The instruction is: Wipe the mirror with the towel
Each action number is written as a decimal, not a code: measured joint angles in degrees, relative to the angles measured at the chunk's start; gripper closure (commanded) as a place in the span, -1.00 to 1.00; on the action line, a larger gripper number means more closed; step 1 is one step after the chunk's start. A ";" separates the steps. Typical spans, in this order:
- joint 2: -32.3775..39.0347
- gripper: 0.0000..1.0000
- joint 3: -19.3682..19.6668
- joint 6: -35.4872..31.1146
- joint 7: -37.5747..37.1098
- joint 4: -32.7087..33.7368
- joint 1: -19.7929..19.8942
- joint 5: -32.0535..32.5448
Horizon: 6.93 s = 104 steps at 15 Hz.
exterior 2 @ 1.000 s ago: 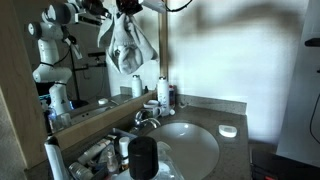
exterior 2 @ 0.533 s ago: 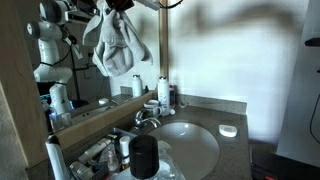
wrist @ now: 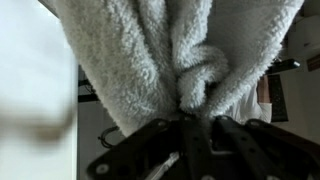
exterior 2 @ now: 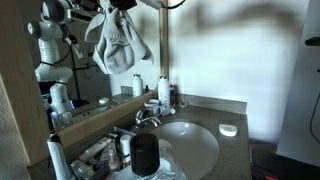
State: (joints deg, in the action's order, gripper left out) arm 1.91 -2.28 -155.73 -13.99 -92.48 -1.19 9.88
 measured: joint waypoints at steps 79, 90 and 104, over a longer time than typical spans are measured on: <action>-1.79 0.89 10.09 14.74 -10.17 9.40 5.13 1.59; -18.54 0.90 9.18 27.73 -30.41 -9.11 10.99 17.31; -14.96 0.89 15.22 20.54 -25.56 -27.10 17.43 5.83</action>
State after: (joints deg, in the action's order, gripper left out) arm -13.05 12.94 -135.19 -39.55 -119.58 16.24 15.72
